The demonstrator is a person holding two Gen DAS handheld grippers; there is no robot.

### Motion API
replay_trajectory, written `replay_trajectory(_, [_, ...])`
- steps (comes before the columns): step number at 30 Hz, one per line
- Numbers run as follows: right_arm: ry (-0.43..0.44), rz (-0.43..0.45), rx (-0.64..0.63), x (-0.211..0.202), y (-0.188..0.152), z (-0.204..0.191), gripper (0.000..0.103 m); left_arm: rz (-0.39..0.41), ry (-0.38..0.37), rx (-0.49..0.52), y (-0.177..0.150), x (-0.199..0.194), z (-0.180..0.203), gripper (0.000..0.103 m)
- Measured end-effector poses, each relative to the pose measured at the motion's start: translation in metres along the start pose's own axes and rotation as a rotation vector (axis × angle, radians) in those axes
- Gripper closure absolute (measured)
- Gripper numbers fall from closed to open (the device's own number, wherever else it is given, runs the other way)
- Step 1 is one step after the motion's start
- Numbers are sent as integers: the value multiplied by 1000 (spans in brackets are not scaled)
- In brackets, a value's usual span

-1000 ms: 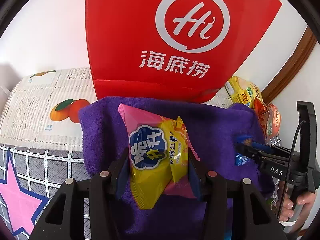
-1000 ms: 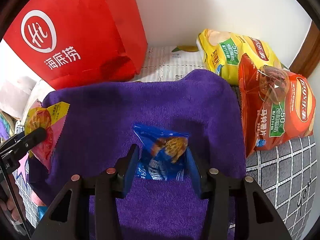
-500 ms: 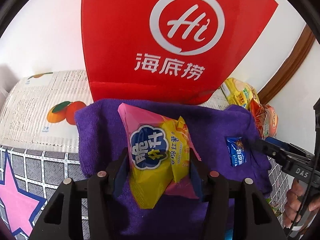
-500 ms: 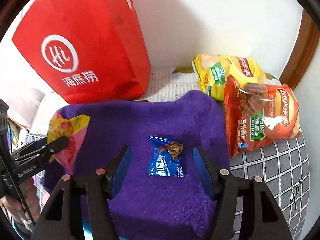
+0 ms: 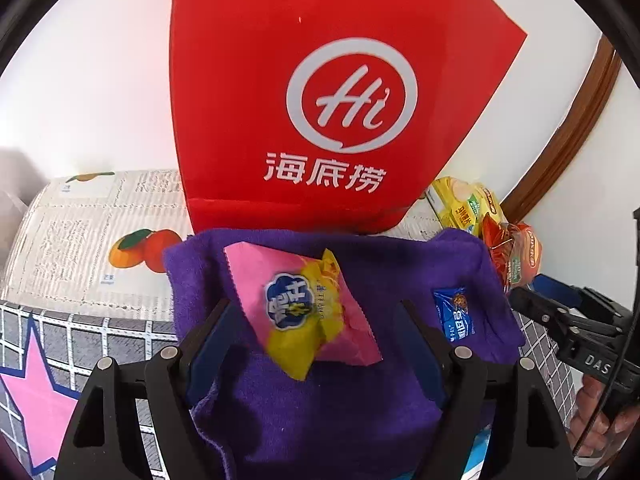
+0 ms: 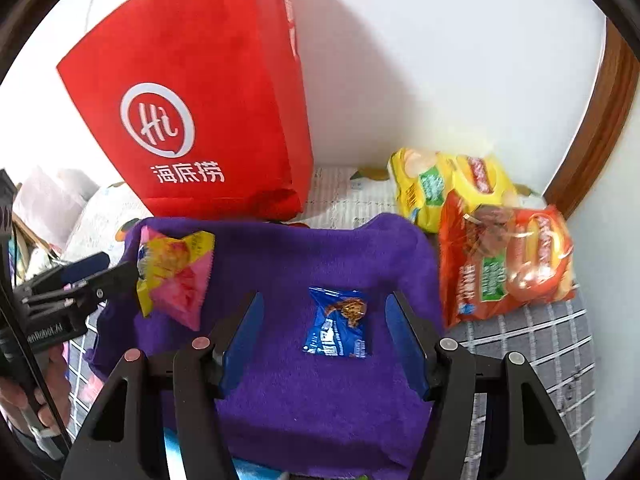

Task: Organize snacks
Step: 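Open both tools to drop the packets onto the purple cloth, then grasp the green snack packet on the table with the right tool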

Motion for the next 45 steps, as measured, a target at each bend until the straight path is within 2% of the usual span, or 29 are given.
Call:
replay_trajectory(5, [9,61,29,-33,0,2,40,35,0,8,6,-18,-1,24])
replay_trajectory(8, [8,48,51,-45,-14,7,40,53,-16,6,9,-27,2,24])
replay_trajectory(14, [-54,-17,82,-57,-70,25,40,51,-66,3,9,-41,12,24])
replay_trajectory(20, [-14,-44,159,-61,-129,27,40,44,-87,30,1,-48,26,24])
replay_trajectory(25, [10,-58,128,-63,-160,9,40,41,-101,61,-5,-53,37,24])
replay_trajectory(29, [8,-90,72,-53,-169,-4,40,38,-102,83,-8,-55,42,24])
replay_trajectory(37, [19,-141,25,-18,-169,-13,40,30,-97,99,-10,-52,43,24])
replay_trajectory(39, [26,-142,13,-12,-167,-16,40,28,-96,96,-10,-51,41,24])
replay_trajectory(41, [37,-134,15,-9,-166,-16,46,28,-94,93,-9,-51,40,24])
replay_trajectory(45, [34,-93,23,-14,-162,-14,49,27,-91,95,-10,-50,40,24])
Point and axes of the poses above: each gripper's, at about its wrist camera, not at the fingertips, and x roughly the way its jaws point, z to its right, y to its top, the point moved 9 cm from there along x, roughly the way its jaws point, and after that the axes turned 13 degrees about -x, right-handed, at the moved point
